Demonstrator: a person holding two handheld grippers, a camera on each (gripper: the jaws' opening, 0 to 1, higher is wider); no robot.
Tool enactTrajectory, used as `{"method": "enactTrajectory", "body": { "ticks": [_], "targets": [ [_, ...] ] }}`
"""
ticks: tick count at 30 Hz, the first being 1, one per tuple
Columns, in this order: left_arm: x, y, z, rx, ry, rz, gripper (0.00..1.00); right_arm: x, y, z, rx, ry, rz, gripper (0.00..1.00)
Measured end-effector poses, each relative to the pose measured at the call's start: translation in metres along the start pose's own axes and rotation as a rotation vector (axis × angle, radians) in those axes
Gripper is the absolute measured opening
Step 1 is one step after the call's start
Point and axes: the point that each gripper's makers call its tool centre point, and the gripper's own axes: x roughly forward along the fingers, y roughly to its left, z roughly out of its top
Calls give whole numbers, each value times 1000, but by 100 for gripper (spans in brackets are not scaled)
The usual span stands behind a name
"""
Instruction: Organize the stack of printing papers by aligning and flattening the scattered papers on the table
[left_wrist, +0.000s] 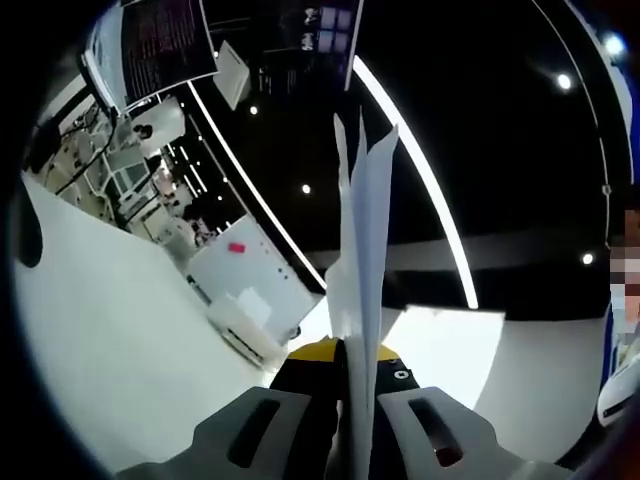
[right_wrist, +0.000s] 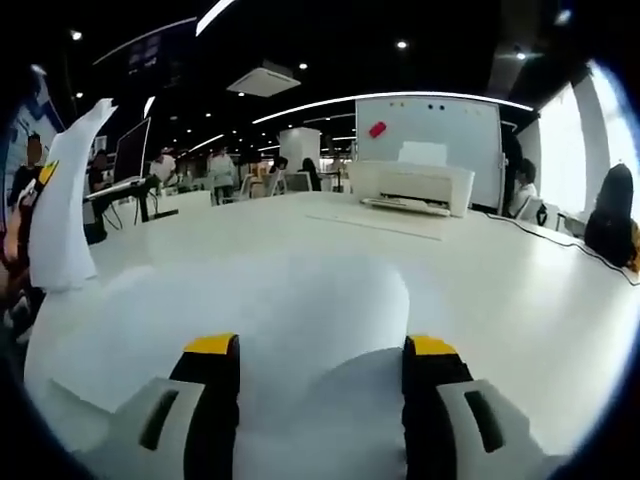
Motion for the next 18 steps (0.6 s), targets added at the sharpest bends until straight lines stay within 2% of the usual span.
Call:
{"method": "enactTrajectory", "body": {
  "ticks": [3,5,8,9,18],
  "targets": [
    [0,0,0,1,0,0,6,-1,6,1,-11,-3,22,49],
    [0,0,0,1,0,0,6,-2,13,-1,-23,-1,47,40],
    [0,0,0,0,0,-1,6,-3,23,-2,-43,-1,86,20],
    [0,0,0,0,0,-1,6,-3,24,-3,-44,0,88,17],
    [0,0,0,-2,0,2,6,-1,23,-3,-37,0,90,14]
  ]
}}
